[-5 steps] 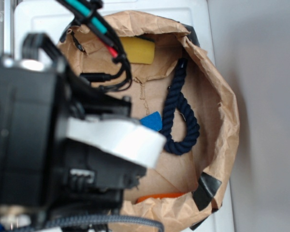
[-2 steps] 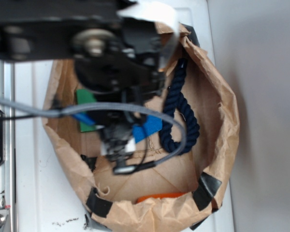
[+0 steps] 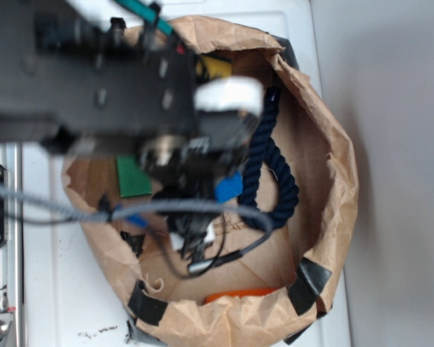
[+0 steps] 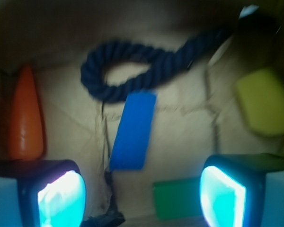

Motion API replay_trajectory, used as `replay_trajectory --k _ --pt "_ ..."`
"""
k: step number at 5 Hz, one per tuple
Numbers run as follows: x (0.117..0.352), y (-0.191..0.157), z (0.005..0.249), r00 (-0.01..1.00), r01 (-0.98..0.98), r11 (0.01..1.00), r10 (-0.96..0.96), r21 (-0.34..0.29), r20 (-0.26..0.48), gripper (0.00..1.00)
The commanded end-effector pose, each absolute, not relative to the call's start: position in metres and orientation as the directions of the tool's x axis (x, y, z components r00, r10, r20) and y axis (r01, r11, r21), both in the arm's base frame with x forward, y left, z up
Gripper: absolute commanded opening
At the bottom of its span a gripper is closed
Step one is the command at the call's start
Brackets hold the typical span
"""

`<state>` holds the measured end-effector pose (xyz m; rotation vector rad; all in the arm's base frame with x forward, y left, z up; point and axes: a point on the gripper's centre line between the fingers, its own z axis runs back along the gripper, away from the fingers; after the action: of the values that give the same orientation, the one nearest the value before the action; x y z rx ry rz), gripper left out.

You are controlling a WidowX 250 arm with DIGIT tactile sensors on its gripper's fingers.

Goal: Grab the blue sponge.

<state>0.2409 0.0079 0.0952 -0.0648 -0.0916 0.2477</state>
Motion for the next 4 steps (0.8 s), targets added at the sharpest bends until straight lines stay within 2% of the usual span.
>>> replay_trajectory --k 1,2,3,4 --pt "0.239 0.008 0.085 0.933 -0.303 0.945 0.321 -0.127 0.165 1.00" --pt "0.239 0.008 0.066 0.935 -0.285 0.946 0.310 -0.156 0.171 1.00" --pt "0.240 0.001 0.047 0.934 -0.269 0.956 0.289 -0.118 0.209 1.00" --pt "0.244 0.001 0.039 0.932 -0.278 0.956 0.292 -0.095 0.214 1.00"
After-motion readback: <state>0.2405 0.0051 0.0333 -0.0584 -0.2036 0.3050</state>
